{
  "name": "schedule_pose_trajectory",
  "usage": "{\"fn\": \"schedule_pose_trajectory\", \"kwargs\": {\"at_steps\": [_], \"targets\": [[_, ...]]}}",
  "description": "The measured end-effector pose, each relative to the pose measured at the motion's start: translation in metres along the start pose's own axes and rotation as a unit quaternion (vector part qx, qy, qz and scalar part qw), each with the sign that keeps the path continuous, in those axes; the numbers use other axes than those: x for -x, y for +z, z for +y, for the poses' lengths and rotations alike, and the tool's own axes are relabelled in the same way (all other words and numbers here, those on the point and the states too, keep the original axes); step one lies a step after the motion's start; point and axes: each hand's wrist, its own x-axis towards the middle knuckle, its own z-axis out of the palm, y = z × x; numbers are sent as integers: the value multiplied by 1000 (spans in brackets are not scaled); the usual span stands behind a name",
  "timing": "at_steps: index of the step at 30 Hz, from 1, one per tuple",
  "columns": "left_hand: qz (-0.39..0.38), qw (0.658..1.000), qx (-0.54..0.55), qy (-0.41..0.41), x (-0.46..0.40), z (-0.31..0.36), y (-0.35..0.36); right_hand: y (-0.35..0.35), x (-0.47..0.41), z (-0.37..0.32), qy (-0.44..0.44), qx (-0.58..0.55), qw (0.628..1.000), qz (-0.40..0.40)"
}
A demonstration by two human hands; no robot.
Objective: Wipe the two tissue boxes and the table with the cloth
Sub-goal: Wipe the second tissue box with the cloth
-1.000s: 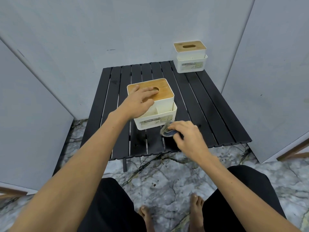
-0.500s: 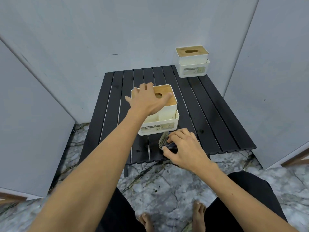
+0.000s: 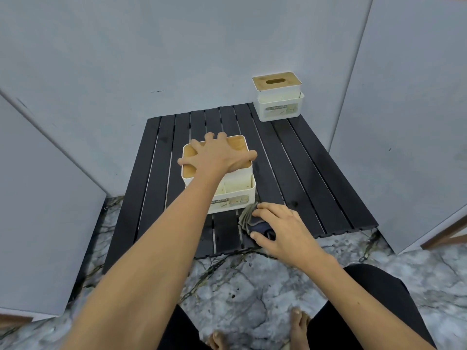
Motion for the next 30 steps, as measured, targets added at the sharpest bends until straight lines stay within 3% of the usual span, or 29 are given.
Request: {"fn": "schedule_pose_trajectory", "kwargs": {"at_steps": [5, 9, 12, 14, 16, 19, 23, 25, 30], "targets": [[70, 993, 84, 36, 9, -20, -2, -2, -2, 7, -16, -80, 996, 43], [78, 978, 185, 53, 16, -41, -9, -11, -3, 4, 51, -195, 976, 80], [71, 943, 319, 64, 20, -58, -13, -22, -5, -5, 134, -337, 923, 125], [56, 917, 388, 70, 27, -68, -17, -32, -8, -15, 176, -436, 865, 173], [42, 899, 429, 73, 33, -75, -18, -44, -11, -28, 175, -490, 827, 212], [31, 876, 475, 81, 38, -82, -18, -53, -19, -57, 99, -477, 849, 205], [5, 842, 532, 92, 44, -89, -16, -38, -38, -75, 15, -344, 922, 179], [-15, 826, 555, 100, 46, -93, -16, -36, -51, -75, 29, -360, 918, 167], [-47, 799, 591, 98, 41, -101, -17, -37, -67, -79, 77, -485, 855, 166]]}}
